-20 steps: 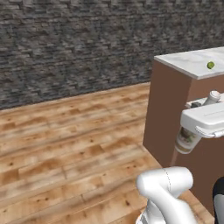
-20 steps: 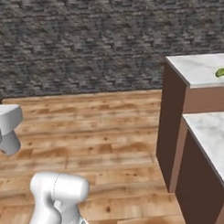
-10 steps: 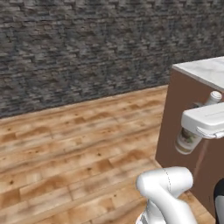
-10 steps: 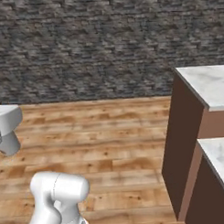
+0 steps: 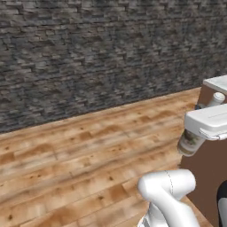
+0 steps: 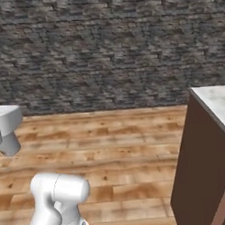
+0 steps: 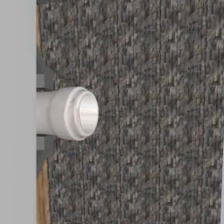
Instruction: Open the cabinet directly in front. Then move the liquor and the cup to the dining counter with the candle on it.
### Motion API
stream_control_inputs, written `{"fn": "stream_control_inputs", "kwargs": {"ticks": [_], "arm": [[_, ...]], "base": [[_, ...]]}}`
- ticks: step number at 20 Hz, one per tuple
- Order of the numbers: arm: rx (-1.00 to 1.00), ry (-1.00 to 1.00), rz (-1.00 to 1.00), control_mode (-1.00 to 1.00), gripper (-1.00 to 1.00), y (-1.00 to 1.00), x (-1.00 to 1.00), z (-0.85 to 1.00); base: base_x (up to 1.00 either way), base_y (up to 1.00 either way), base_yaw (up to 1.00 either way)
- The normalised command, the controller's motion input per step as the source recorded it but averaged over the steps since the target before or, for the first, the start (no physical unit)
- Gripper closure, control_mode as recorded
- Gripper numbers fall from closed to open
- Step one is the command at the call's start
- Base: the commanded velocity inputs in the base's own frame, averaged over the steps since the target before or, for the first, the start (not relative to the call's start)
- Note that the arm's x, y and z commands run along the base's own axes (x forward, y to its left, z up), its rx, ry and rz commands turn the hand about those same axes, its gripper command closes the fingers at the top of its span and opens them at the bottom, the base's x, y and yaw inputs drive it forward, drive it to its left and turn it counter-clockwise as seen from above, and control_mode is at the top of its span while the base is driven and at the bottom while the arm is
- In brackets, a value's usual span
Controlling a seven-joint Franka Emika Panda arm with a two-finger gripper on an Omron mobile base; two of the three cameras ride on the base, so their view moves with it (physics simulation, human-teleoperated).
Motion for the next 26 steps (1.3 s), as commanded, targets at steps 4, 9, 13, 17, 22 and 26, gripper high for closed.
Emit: {"fn": "stream_control_inputs", "kwargs": {"ticks": [4,9,13,17,22,26], "arm": [[0.0,0.0,0.0,1.0,1.0,0.0,0.0,0.0],[0.0,0.0,0.0,1.0,1.0,0.0,0.0,0.0],[0.0,0.0,0.0,1.0,1.0,0.0,0.0,0.0],[0.0,0.0,0.0,1.0,1.0,0.0,0.0,0.0],[0.0,0.0,0.0,1.0,1.0,0.0,0.0,0.0],[0.0,0.0,0.0,1.0,1.0,0.0,0.0,0.0]], "base": [[1.0,0.0,-0.1],[1.0,0.0,-0.1],[0.99,0.0,-0.1],[0.9,0.0,-0.14],[0.69,-0.03,-0.2],[0.35,-0.16,-0.27]]}}
